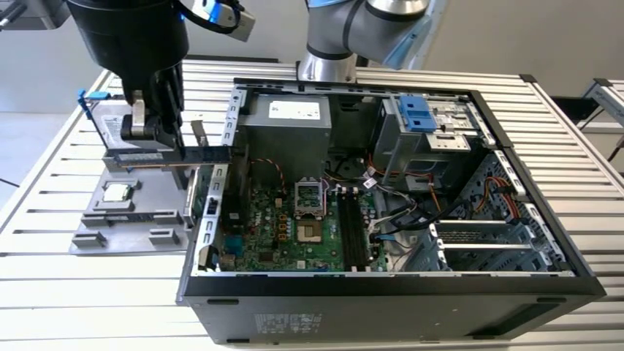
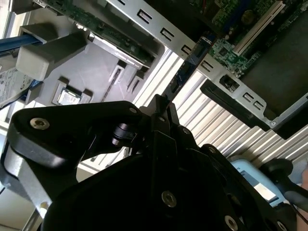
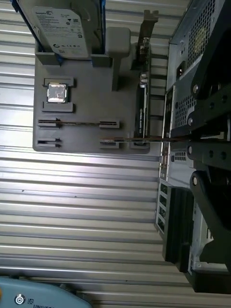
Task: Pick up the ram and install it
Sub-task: 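Pick up the ram and move it above insertion slot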
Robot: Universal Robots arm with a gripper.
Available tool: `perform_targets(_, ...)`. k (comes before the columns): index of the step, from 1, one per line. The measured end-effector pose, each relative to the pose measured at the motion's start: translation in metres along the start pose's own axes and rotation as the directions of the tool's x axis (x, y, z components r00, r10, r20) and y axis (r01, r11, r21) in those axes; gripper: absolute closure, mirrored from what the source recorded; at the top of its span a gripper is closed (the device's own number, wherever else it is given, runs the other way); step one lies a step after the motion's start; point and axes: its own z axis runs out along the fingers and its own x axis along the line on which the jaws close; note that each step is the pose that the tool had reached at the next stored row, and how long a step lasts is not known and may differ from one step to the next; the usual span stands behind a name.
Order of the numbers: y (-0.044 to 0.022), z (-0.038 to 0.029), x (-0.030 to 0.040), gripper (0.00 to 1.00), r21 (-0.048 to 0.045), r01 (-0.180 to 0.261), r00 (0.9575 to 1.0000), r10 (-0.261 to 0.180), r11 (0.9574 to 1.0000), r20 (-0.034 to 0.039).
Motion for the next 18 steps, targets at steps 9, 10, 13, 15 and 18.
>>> perform_targets(9,-0.0111,-0.0003,0.0006,1.00,-0.0002,0.000,1.0000,0.000,1.0000,0.0001)
perform_targets(10,-0.0122,-0.0003,0.0007,1.00,-0.0002,0.000,1.0000,0.000,1.0000,0.0001)
perform_targets(13,-0.0153,-0.0004,0.0009,1.00,-0.0003,0.000,1.0000,0.000,1.0000,0.0000)
perform_targets(15,-0.0171,-0.0005,0.0010,1.00,-0.0003,0.000,1.0000,0.000,1.0000,0.0001)
perform_targets(18,-0.0197,-0.0006,0.0011,1.00,-0.0003,0.000,1.0000,0.000,1.0000,0.0000)
